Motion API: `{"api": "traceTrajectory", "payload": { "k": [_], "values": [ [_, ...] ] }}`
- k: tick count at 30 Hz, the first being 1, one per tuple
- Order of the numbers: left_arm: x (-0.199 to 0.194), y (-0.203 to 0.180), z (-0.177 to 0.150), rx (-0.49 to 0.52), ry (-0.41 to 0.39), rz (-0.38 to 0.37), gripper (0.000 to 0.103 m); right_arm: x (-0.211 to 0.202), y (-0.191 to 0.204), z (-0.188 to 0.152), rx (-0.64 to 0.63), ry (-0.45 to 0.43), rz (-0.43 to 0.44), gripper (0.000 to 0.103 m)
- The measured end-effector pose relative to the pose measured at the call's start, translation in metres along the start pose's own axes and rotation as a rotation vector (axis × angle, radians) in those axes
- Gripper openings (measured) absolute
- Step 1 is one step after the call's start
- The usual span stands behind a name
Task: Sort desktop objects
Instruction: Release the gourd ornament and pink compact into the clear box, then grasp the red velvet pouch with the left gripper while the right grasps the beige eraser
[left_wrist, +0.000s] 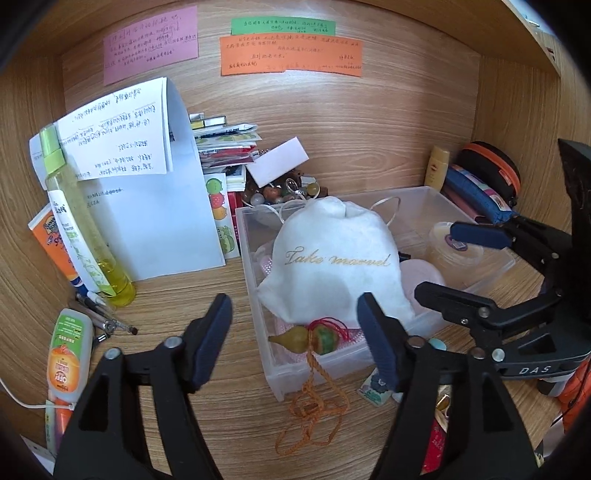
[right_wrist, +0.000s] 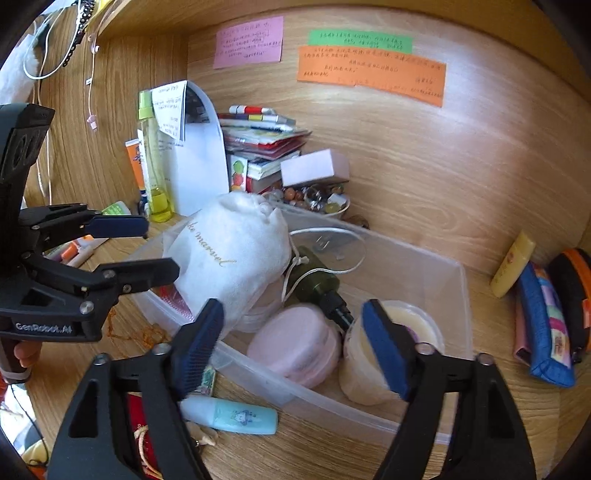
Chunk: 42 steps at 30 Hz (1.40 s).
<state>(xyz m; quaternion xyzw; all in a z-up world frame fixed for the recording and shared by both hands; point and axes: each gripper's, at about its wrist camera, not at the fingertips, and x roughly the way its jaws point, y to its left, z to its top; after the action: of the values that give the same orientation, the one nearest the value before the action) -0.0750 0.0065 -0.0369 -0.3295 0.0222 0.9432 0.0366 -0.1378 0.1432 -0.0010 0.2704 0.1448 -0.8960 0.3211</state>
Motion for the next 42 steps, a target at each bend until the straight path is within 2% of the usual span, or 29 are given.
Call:
{"api": "traceTrajectory", "payload": {
  "k": [5,9,10,15,21,33,38,42],
  "values": [
    [-0.008,0.000,0.000,0.002,-0.016,0.009,0.076,-0.004,0.000,0.002,-0.002,-0.006,-0.004,0.077],
    [-0.021,0.001,0.001,-0.010,-0.044,0.043,0.093,-0.014,-0.011,0.006,0.054,0.000,0.018,0.079],
    [-0.025,0.002,0.000,-0.013,-0.054,0.048,0.095,-0.017,-0.013,0.006,0.064,-0.001,0.020,0.081],
    [-0.038,0.002,-0.002,-0.015,-0.064,0.053,0.097,-0.038,-0.017,0.001,0.071,-0.027,0.014,0.084],
    [-0.049,-0.008,-0.014,0.008,-0.049,0.023,0.097,-0.057,-0.009,-0.017,-0.014,-0.004,-0.029,0.084],
    [-0.056,-0.055,-0.052,0.108,0.024,-0.057,0.097,-0.076,-0.009,-0.061,-0.021,0.071,-0.043,0.085],
    [-0.053,-0.064,-0.072,0.152,0.077,-0.061,0.097,-0.085,-0.007,-0.079,-0.021,0.096,-0.046,0.085],
    [-0.051,-0.058,-0.085,0.120,0.120,-0.069,0.097,-0.095,0.001,-0.092,0.009,0.097,0.007,0.084]
  ]
}}
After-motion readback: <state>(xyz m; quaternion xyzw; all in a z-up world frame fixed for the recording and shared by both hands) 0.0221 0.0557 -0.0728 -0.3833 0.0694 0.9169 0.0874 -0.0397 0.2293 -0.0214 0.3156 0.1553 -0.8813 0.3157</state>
